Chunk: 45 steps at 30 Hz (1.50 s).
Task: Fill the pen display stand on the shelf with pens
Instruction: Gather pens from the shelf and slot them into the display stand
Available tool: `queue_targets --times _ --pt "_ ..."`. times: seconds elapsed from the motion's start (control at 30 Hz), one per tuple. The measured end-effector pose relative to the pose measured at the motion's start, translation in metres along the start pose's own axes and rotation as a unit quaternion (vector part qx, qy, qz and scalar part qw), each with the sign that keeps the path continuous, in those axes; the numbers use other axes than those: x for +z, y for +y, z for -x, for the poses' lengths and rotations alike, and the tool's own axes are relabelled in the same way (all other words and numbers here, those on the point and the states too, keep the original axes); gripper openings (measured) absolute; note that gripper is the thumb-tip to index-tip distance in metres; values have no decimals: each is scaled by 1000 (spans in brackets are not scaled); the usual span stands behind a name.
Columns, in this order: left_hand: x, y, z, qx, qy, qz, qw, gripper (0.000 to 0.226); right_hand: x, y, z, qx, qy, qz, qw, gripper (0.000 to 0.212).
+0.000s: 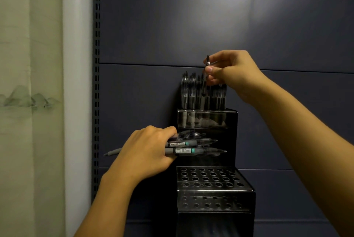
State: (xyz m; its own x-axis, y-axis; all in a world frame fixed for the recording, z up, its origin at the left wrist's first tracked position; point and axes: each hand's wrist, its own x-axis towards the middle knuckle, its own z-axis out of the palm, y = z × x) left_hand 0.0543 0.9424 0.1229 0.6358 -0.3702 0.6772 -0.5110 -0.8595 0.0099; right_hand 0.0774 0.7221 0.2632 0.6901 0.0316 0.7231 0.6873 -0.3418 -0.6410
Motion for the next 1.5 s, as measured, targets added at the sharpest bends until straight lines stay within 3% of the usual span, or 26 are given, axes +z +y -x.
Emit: queue_targets --times 0.3,0.5,0.63,0.83,0.97,1.1,1.23,1.5 --pt "0 0 0 3 2 8 1000 21 5 5 9 55 -55 75 994 16" --pt "1 -1 0 3 5 15 1000 23 3 3 17 53 -45 142 987 24" --pt "0 -3 2 -4 6 13 1000 33 -8 4 35 47 -16 183 982 17" --pt "0 -6 3 -20 4 16 1000 32 -9 4 81 58 -136 135 980 17" --pt "0 -5 3 -26 -2 16 1000 33 -6 6 107 25 -173 91 980 27" --pt "-1 -2 3 -24 -5 8 1000 28 -1 14 119 9 -163 83 983 31" --pt "-3 -1 4 -27 -10 -10 1000 22 7 29 127 15 -153 83 985 17" --pt "-5 5 4 -21 0 -64 998 17 22 43 131 24 -102 47 993 10"
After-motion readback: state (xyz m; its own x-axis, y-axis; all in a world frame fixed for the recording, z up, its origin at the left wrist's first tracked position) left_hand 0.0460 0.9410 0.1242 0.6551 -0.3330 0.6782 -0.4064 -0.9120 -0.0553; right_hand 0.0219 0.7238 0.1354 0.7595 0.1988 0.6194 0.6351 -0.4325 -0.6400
